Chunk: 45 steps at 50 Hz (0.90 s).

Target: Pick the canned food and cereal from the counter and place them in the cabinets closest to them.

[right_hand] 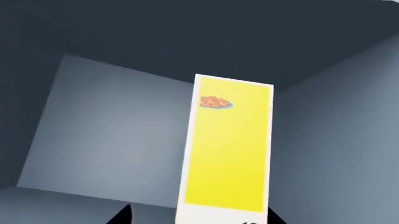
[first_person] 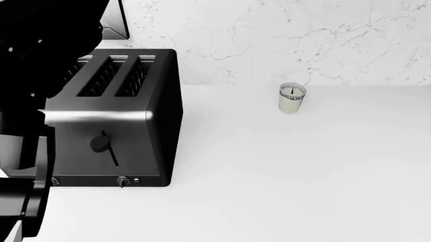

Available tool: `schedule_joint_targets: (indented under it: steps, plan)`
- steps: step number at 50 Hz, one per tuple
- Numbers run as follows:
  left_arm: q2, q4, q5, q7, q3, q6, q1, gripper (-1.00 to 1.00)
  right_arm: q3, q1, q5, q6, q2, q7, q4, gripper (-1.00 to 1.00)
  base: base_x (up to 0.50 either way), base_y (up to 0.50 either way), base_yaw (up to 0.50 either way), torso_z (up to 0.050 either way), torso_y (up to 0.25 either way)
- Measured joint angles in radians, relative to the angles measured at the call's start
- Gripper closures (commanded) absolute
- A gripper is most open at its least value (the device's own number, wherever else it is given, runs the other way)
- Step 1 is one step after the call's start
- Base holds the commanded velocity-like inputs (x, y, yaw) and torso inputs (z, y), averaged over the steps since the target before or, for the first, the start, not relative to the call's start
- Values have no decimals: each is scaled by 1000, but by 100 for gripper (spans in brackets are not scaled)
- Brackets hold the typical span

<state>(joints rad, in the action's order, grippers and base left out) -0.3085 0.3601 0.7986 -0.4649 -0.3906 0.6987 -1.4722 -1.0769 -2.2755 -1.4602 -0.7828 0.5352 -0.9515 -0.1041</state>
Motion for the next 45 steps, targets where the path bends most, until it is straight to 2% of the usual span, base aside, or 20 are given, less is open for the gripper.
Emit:
schedule_joint_targets:
  steps: [16,45]
  plan:
    - [-4,-13,6,-6,-1,8,-1,-100,6,-30,-54,-54,-1,-26,31,-100,0,0,0,0,0]
    - [-9,-27,13,-10,-5,13,-4,-100,75,-47,-41,-166,-15,-45,49,-100,0,0,0,0,0]
